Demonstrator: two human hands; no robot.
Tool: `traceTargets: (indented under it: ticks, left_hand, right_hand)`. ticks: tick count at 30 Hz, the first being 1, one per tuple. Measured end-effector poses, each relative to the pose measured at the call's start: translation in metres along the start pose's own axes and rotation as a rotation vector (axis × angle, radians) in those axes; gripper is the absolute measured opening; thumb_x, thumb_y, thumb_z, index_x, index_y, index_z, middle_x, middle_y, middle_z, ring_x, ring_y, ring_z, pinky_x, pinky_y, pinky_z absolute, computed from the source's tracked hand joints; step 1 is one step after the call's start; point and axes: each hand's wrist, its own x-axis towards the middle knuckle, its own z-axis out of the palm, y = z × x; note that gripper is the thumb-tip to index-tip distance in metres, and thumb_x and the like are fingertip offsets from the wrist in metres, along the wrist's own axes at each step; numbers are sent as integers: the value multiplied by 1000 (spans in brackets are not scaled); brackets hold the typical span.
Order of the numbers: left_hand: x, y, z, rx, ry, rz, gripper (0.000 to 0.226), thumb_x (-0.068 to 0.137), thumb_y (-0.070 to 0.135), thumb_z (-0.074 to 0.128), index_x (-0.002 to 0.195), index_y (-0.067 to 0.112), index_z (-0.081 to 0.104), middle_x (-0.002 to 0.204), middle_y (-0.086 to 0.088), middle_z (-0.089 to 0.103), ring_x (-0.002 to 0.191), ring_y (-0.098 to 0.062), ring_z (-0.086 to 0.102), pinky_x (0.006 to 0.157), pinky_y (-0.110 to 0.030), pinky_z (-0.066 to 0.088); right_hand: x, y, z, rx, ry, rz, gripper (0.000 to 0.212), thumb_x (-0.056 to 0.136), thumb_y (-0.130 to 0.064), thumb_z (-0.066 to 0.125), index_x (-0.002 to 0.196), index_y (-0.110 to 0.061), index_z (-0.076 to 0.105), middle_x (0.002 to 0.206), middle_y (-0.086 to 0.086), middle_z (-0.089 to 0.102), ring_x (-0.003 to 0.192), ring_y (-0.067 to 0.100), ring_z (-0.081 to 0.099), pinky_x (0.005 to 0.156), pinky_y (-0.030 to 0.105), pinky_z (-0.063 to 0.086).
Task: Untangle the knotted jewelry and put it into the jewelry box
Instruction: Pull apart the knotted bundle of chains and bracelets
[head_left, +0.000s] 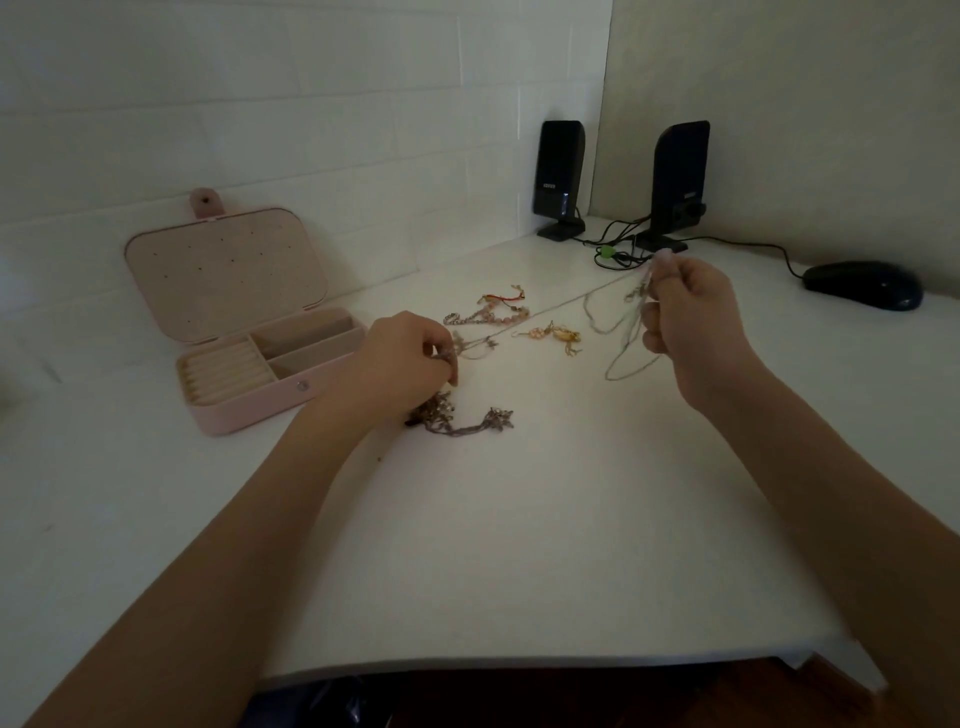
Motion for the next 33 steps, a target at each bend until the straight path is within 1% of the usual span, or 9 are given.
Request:
traceTargets:
  ticks: [7, 12, 15, 18, 22, 25, 28, 31, 33]
  left_hand:
    - [1, -3, -3, 53, 42, -45, 38, 76, -7, 50, 62, 26, 64, 54, 4, 45, 50, -11, 40, 49, -22, 31]
    - [-3, 2, -1, -16, -49, -11, 21, 77, 4, 57, 74, 23, 66, 57, 5, 45, 53, -9, 40, 52, -23, 33]
    - [-3, 1, 2, -28, -75, 10, 20, 77, 7, 59, 77, 25, 67, 66, 7, 48, 58, -9, 43, 55, -23, 35]
    - [-6, 2, 11, -93, -77, 141, 17, 80, 13, 66, 88, 29, 67, 84, 11, 56, 70, -5, 50, 62, -18, 40]
    - [-10, 15, 36, -159, -168, 284, 34, 81, 31, 73, 114, 27, 64, 109, 12, 57, 98, -1, 52, 73, -1, 38]
    - [-10, 16, 47, -105, -170, 378, 19, 83, 24, 72, 101, 18, 69, 101, 7, 62, 92, -5, 56, 75, -5, 39]
    - [-9, 14, 44, -255, -144, 280, 3, 90, 13, 63, 88, 13, 65, 90, 4, 67, 71, -4, 60, 62, -10, 45]
    - [-6, 13, 42, -421, -123, 155, 11, 95, 16, 54, 85, 22, 54, 89, 11, 71, 79, -1, 65, 65, -15, 47]
    - [-8, 15, 41, -417, -204, 181, 5, 93, 20, 60, 94, 22, 55, 96, 12, 68, 84, -4, 63, 69, -16, 48]
  right_hand:
    - [3, 1, -5, 29, 70, -5, 34, 105, -23, 35, 71, -18, 38, 58, -1, 27, 42, 6, 22, 38, 20, 18]
    - [-1, 1, -1, -40, -64, -12, 27, 104, -25, 39, 80, -13, 45, 59, -2, 29, 45, 5, 24, 42, 19, 22]
    - [-2, 0, 1, -18, -72, -3, 24, 104, -23, 38, 81, -15, 43, 62, -1, 28, 49, 7, 22, 45, 22, 20]
    - [-4, -6, -2, 35, -92, 4, 28, 104, -23, 38, 77, -16, 42, 61, -2, 29, 47, 5, 24, 43, 21, 21]
    - [-17, -10, 7, 149, -324, 44, 29, 103, -23, 38, 76, -14, 42, 61, -3, 32, 46, 5, 26, 42, 18, 21]
    - [-19, -13, 9, 305, -418, 72, 25, 102, -23, 38, 80, -14, 44, 67, -1, 31, 46, 3, 23, 40, 16, 18]
    - [-12, -15, 3, 416, -316, 135, 25, 101, -27, 40, 80, -15, 46, 69, -2, 37, 45, 2, 24, 40, 15, 17]
    - [-8, -15, -1, 452, -242, 162, 26, 102, -29, 40, 80, -16, 45, 67, -4, 35, 45, 3, 24, 40, 16, 16]
    - [-9, -15, 0, 449, -247, 159, 26, 102, -29, 39, 81, -16, 45, 65, -4, 34, 44, 3, 25, 38, 15, 17]
